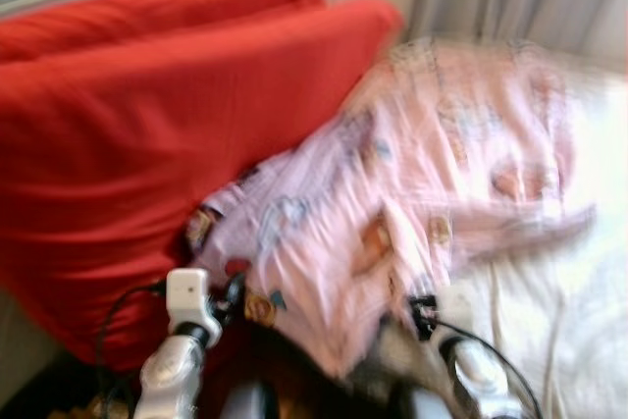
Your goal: Clean up the room
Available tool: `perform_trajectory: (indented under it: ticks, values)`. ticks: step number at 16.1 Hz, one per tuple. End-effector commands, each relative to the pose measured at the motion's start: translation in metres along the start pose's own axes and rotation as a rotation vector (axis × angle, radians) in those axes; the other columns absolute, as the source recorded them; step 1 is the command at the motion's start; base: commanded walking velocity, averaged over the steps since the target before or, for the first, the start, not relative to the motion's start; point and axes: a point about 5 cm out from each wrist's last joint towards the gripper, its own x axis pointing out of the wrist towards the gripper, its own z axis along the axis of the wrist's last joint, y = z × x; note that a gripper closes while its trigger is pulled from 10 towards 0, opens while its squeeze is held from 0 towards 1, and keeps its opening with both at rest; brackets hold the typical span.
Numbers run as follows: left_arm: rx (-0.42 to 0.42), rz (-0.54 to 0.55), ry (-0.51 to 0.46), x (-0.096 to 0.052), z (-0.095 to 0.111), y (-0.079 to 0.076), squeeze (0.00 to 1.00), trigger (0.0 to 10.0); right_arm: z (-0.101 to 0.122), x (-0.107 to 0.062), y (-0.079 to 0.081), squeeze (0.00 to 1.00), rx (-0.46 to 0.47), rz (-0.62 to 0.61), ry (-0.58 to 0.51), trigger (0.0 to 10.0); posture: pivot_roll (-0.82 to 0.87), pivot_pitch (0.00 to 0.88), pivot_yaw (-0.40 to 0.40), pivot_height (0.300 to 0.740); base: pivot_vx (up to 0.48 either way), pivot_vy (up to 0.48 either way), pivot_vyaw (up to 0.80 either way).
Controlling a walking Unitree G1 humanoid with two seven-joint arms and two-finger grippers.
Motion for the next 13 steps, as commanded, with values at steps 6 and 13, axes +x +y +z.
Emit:
perform_trajectory:
  ticks: [6,13]
  values:
    - [0.016,-0.006,0.013,-0.007,-0.001,0.005,0.0,10.0,-0.007,0.0,0.004,1.0,-0.085,0.021,0.071,10.0,0.09,0.101,0.012,0.604,0.0,0.0,0.0]
    - [0.02,-0.007,0.03,-0.015,-0.004,0.005,0.0,10.0,-0.002,0.001,-0.005,0.0,-0.154,-0.038,0.055,10.0,0.09,0.136,0.016,0.604,0.0,0.0,0.0]
